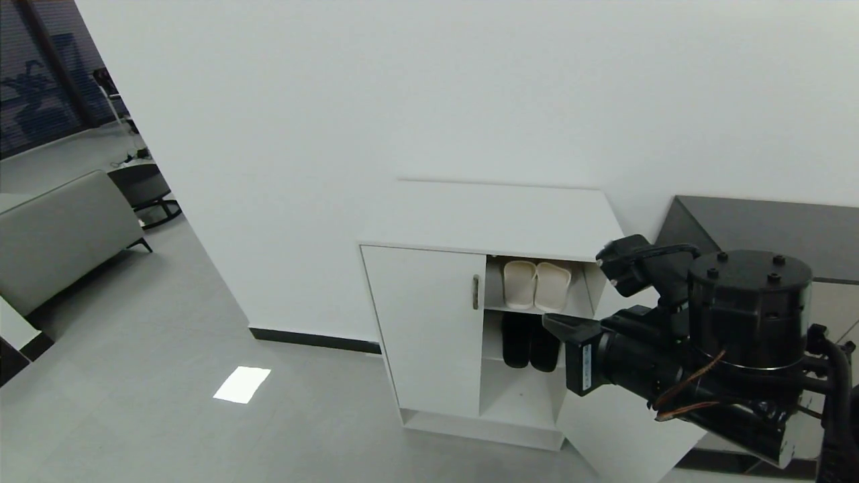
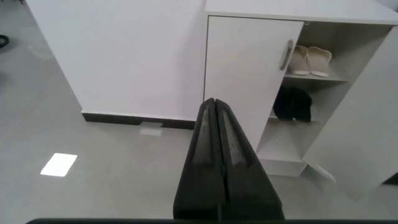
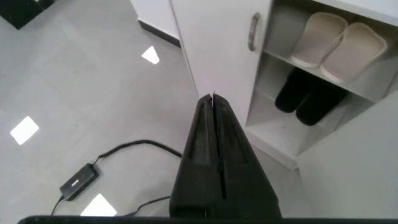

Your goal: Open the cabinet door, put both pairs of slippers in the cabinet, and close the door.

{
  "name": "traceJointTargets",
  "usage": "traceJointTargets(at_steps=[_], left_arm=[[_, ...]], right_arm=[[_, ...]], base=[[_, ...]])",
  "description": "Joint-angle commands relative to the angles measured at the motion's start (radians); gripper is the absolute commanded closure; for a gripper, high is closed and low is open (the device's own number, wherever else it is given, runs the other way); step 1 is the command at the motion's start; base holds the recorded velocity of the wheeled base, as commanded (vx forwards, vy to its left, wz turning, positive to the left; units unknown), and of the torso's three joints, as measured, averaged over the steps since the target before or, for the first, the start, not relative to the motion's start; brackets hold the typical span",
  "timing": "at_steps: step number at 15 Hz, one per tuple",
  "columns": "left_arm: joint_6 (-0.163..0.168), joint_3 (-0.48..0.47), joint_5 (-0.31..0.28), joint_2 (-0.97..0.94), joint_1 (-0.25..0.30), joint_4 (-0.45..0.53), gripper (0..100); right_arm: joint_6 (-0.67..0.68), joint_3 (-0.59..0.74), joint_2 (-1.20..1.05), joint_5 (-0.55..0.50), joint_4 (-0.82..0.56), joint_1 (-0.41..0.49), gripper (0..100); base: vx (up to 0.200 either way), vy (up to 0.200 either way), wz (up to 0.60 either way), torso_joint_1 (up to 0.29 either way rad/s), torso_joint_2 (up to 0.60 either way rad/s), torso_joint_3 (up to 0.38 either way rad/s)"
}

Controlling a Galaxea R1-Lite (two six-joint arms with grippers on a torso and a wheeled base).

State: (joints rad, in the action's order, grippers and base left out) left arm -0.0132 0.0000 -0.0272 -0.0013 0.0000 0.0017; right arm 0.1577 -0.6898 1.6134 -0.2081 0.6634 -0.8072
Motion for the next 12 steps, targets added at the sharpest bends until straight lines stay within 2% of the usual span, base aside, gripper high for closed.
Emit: traceJointTargets(at_steps=[1,5,12], left_arm=[[-0.001,0.000,0.000,0.001,0.000,0.000,100],[-0.001,0.000,0.000,0.001,0.000,0.000,100],[-0.001,0.000,0.000,0.001,-0.002,0.000,100]], right_arm=[[-0.001,0.012,0.000,0.001,0.018,0.005,100],[-0.003,0.012,0.005,0.001,0.025,0.011,100],[-0.023,0.018,0.031,-0.004,0.050,0.025,100]], base=[[0.000,0.000,-0.60,0.002,0.00,0.007],[0.000,0.000,-0.60,0.004,0.00,0.001],[0.000,0.000,0.00,0.000,0.00,0.000]])
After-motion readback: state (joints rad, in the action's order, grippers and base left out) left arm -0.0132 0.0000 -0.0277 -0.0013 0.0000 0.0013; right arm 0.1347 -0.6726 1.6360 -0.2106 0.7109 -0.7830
